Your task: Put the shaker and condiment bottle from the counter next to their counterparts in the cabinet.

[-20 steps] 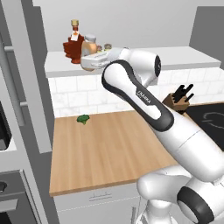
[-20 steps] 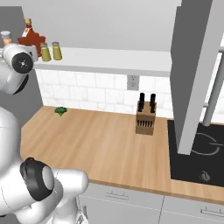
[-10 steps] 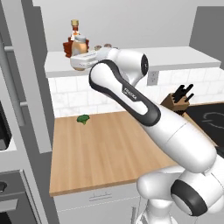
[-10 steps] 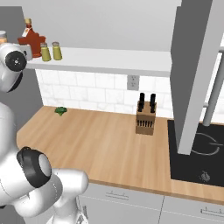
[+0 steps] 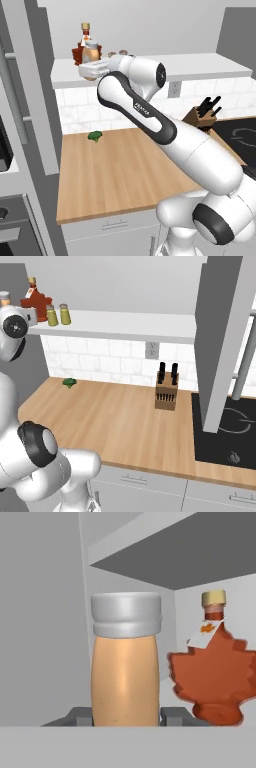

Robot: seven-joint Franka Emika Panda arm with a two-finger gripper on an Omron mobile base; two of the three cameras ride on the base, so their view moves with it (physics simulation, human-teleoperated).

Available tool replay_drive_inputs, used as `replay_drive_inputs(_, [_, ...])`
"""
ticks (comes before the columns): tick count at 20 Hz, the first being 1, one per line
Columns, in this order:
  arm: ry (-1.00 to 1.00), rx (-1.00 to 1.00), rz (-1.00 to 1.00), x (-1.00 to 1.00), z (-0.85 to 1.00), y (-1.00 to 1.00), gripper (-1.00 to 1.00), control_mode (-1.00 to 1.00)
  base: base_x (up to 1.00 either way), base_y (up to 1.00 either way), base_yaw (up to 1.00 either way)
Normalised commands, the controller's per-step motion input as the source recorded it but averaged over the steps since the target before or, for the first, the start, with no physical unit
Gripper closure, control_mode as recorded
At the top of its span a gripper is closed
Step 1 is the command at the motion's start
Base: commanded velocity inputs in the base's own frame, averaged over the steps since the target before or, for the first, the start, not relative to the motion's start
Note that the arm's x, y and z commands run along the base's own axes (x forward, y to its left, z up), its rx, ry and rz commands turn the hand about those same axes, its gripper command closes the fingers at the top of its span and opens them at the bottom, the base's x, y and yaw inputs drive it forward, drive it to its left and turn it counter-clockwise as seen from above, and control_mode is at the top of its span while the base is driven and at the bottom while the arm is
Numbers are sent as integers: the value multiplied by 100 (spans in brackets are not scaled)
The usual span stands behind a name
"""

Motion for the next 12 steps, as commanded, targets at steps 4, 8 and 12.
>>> replay_drive_inputs(4, [1, 0, 0, 16, -1, 0, 100, -100, 0, 0, 0])
replay_drive_inputs(8, [0, 0, 0, 31, -7, 0, 100, -100, 0, 0, 0])
replay_drive_inputs(12, [1, 1, 0, 8, -1, 0, 100, -100, 0, 0, 0])
